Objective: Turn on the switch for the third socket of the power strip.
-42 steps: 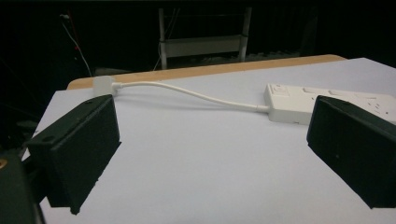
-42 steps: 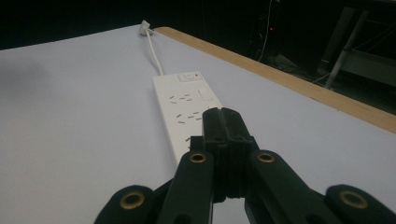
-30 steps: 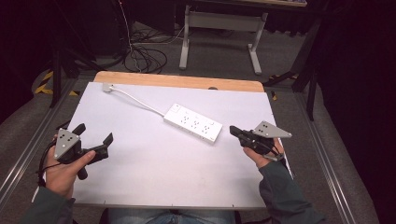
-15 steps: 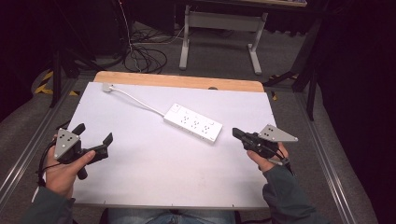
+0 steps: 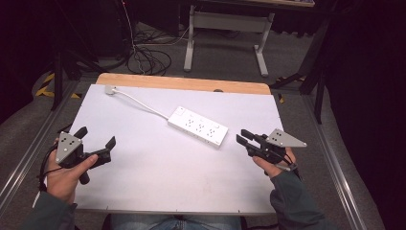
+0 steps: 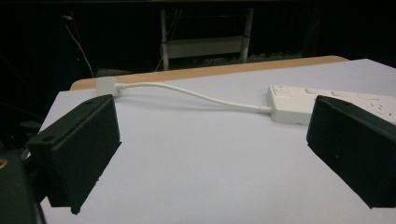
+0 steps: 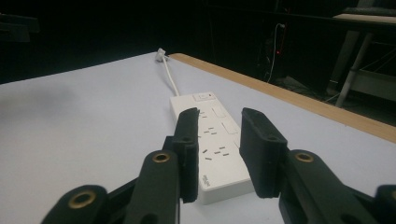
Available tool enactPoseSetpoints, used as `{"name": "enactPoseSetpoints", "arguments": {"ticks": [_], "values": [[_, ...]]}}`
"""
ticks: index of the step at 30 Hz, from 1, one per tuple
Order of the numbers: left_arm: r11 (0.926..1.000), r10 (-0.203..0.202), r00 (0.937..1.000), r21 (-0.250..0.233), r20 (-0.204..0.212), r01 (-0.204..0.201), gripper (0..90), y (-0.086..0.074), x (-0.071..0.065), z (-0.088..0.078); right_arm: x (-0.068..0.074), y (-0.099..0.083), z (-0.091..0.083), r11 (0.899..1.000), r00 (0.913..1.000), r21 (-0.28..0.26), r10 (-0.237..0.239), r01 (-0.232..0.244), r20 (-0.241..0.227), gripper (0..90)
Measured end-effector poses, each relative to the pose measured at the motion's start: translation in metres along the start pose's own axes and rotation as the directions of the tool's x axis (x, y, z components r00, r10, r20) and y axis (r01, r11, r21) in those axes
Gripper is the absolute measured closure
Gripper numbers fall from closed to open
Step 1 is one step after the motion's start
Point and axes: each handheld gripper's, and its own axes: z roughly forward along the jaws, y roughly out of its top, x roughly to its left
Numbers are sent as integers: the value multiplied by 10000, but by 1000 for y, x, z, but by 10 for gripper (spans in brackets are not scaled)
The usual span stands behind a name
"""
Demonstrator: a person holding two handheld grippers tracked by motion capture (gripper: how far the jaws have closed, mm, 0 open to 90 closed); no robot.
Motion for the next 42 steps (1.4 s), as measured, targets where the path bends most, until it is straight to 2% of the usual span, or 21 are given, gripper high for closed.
{"name": "enactPoseSetpoints", "arguments": {"ticks": [5,10,14,16,21,27,32,36,42], "values": [[10000,-15,10000,-35,-31,15,33,0,0,0,1,0,-1,9999,9999,-129,-24,22,-116,620],[10000,1,10000,-35,-24,-1,32,0,0,0,0,-1,0,9999,10000,-125,-50,49,-23,562],[10000,-10,10000,-37,-42,10,32,0,0,0,0,-1,0,9997,9997,-231,59,-65,-241,553],[10000,-5,10000,-36,-45,5,32,0,0,0,0,-1,0,9994,9995,-204,262,-266,-173,519],[10000,-2,10000,-38,-44,1,32,0,0,0,0,-1,1,9992,9998,-346,206,-209,-66,436],[10000,0,10000,-53,-34,-1,30,0,0,0,1,-1,1,9990,9998,-416,139,-144,-138,397],[10000,-29,10000,-48,-35,29,22,0,0,0,1,-2,3,9993,9997,-308,214,-216,-78,308],[10000,-19,10000,-19,-23,19,23,0,0,0,1,-3,4,9989,9993,-282,371,-368,104,188],[10000,-2,10000,-9,-21,2,23,0,0,0,1,-3,5,9993,9997,-268,263,-262,31,116]]}}
